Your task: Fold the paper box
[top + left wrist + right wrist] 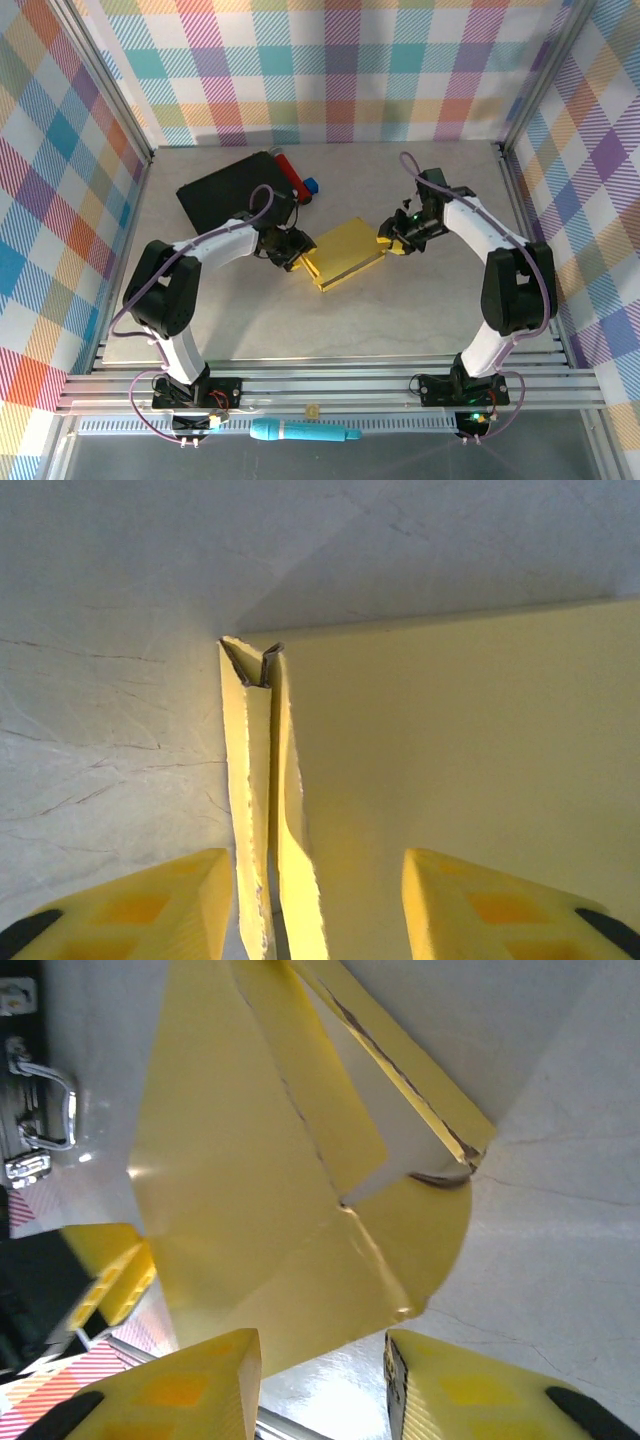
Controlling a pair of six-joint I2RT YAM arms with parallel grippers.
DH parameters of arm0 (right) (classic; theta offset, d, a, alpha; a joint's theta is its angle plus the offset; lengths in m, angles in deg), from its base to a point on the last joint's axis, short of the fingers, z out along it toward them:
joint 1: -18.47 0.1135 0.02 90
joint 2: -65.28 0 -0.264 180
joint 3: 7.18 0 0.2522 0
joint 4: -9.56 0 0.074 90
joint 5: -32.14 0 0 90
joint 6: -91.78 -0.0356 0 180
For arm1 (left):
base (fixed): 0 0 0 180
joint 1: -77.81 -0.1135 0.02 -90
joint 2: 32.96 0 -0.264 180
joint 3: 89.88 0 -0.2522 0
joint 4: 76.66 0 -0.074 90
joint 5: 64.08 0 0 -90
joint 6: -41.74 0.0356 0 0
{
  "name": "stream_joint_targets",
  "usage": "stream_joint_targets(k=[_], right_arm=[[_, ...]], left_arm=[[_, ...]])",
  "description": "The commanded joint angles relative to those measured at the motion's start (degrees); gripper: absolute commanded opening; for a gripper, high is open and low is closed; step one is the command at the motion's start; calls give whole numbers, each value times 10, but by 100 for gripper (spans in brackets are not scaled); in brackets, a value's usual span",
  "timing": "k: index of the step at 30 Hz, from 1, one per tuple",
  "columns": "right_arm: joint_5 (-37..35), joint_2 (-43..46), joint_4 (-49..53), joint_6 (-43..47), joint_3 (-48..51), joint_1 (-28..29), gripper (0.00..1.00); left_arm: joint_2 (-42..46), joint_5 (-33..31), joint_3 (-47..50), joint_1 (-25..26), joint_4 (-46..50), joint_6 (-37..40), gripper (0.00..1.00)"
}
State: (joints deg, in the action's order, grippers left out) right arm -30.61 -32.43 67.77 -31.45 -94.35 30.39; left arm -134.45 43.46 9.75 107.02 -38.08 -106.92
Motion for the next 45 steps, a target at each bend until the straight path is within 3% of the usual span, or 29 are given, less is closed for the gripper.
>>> stream_joint_targets(k=[1,10,15,17,31,45], right_arm=[[-3,-14,20,23,-30,-12,38],[-1,-36,8,27,-50,-22,40],[56,-95,-21,76,-81,-30,50],[67,-122,-17,106,-97,-30,52],[143,-203,-20,265,-115,-37,57],[243,-188,-53,266,-40,-42,58]], left_arm=[[-11,7,23,9,-8,1,45],[-29,-7,51,23,-28,3,36],[-28,-23,59,23,-18,24,6],[-26,-28,55,20,-4,49,0],[-28,11,57,-33,19,203,0],[-26,113,89,-93,-17,314,0]])
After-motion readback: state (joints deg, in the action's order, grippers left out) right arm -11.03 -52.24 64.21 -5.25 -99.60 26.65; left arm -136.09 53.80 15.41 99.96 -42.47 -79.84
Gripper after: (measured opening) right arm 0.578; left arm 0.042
